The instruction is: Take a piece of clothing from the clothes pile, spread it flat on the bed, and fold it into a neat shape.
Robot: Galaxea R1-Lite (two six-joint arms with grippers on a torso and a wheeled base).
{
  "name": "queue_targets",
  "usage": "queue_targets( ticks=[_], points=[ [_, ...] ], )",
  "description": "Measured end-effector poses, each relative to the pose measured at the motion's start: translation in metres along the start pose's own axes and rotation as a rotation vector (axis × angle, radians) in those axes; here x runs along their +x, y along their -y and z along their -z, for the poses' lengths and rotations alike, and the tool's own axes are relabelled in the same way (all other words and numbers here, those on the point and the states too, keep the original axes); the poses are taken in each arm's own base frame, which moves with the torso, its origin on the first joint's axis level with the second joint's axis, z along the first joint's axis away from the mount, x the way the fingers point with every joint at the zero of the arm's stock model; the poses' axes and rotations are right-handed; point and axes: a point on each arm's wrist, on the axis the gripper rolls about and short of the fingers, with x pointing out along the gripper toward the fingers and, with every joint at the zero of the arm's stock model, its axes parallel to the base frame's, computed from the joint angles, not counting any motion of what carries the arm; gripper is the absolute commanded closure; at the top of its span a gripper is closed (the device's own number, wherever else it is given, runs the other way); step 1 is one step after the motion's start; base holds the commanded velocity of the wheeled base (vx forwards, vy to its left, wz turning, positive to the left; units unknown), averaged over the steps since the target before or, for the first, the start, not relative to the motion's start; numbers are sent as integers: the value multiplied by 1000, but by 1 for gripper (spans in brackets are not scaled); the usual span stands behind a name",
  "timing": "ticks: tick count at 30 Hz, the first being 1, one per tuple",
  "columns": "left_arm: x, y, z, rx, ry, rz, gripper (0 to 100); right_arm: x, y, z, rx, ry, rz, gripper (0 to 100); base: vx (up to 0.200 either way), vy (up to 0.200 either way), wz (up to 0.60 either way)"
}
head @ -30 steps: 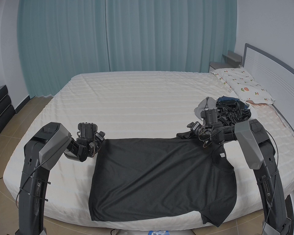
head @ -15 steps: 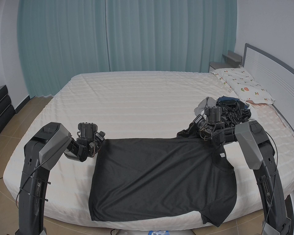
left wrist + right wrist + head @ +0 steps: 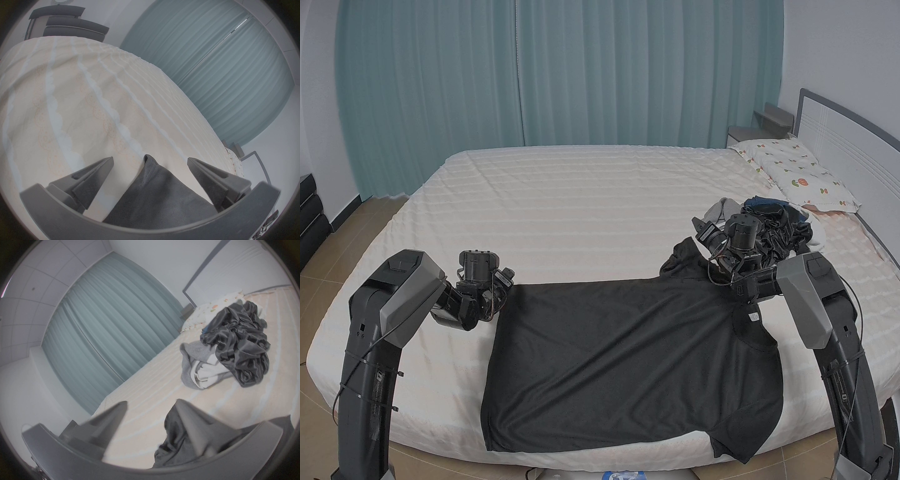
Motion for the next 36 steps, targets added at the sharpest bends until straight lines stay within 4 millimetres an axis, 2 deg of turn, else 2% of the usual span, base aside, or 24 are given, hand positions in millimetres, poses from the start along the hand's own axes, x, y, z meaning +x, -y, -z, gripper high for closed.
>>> queue_targets(
  ticks=[6, 16, 31, 32, 36],
  points=[
    [0, 0, 0, 0, 1, -1, 0, 2, 16, 13, -53, -41, 42, 0, 0, 0, 0],
    [0, 0, 1, 2, -1, 0, 0, 0, 33, -1, -147, -73, 109, 0, 0, 0, 0],
    [0, 0, 1, 2, -1, -1, 0, -5, 58, 10, -231, -143, 161, 0, 0, 0, 0],
    [0, 0, 1, 2, -1, -1, 0, -5, 59, 11, -239, -147, 163, 100, 0, 0, 0],
    [0, 0, 1, 2, -1, 0, 0, -5, 64, 17, -258, -161, 172, 100, 0, 0, 0]
  ],
)
